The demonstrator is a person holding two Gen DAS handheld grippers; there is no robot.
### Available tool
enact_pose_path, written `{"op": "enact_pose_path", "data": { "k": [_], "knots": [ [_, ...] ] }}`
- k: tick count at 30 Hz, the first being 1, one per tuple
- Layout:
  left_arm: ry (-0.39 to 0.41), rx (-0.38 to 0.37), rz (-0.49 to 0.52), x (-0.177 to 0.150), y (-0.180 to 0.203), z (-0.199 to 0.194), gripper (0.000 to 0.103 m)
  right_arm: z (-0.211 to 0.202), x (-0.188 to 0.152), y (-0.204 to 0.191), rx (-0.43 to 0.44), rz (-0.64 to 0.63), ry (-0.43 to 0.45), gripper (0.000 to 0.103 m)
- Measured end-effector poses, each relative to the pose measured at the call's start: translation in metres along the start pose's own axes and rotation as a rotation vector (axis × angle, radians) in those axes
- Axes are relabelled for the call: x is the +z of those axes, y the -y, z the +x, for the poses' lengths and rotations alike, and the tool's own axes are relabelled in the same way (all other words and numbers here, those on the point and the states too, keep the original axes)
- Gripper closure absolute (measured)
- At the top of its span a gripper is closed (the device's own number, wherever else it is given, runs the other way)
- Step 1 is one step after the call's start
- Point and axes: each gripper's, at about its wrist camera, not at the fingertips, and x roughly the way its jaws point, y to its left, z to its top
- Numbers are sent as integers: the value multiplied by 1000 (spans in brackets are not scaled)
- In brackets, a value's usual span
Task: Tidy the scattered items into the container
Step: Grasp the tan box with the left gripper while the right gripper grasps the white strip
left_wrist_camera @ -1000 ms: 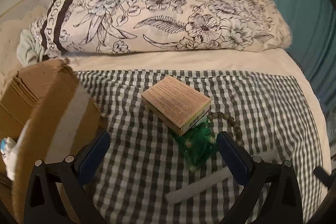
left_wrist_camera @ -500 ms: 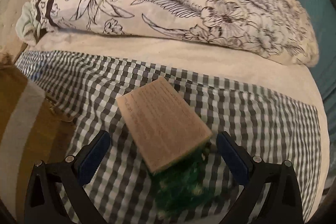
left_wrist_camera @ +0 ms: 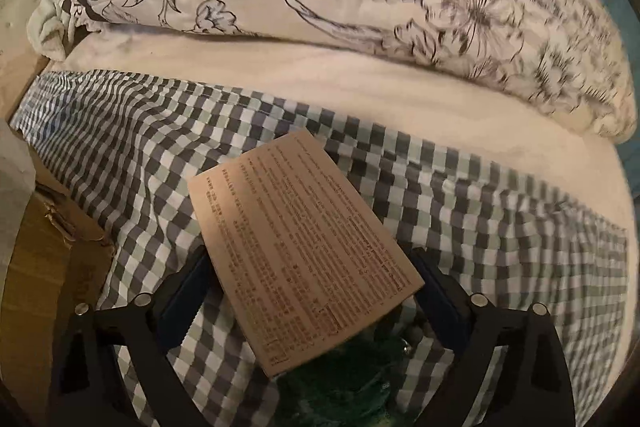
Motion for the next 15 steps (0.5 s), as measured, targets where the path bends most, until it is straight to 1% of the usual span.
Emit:
{"op": "enact_pose_path", "data": {
  "k": [2, 4, 8, 10, 12, 13, 15],
  "knots": [
    [29, -3, 10, -2, -5, -11, 9, 4, 2, -4, 4, -28, 8, 0],
    [48, -13, 22, -5, -9, -22, 9, 9, 4, -5, 17, -27, 7, 0],
    [72, -38, 32, -8, -12, -43, 9, 22, 4, -9, 13, -19, -34, 0],
    [89, -53, 50, -9, -13, -54, 9, 26, 3, -17, -10, -56, -50, 1],
    [109, -62, 71, -13, -12, -65, 9, 30, 1, -30, -63, -129, -73, 9],
    [120, -67, 81, -16, -11, -72, 9, 31, 0, -35, -86, -153, -84, 17],
    [136, -82, 98, -20, -11, -84, 9, 29, 0, -39, -110, -154, -95, 26]
  ]
}}
